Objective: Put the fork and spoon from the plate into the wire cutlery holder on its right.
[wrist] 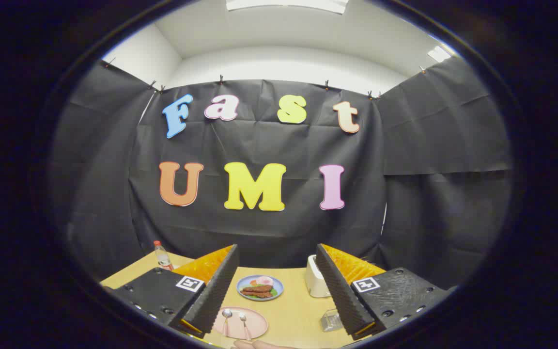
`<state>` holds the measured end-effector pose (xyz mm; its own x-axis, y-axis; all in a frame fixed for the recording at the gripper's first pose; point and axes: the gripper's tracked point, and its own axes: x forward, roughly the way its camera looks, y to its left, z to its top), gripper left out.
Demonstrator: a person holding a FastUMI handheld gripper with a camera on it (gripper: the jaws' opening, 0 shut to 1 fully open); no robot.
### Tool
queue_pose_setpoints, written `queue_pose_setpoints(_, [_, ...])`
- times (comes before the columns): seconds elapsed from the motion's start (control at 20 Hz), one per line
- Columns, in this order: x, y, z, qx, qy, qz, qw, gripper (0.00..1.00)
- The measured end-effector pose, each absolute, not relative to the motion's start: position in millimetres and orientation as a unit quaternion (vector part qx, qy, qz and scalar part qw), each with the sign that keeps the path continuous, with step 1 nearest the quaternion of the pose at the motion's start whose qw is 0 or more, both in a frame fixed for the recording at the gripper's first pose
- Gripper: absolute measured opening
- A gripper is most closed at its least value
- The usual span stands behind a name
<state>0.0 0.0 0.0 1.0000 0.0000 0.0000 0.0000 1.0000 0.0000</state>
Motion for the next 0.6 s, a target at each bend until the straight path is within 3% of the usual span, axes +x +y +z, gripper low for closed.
queue_pose_setpoints(0.6, [24.1,-12.7,-13.4,-0.009,0.033,0.011,0.999,0.95])
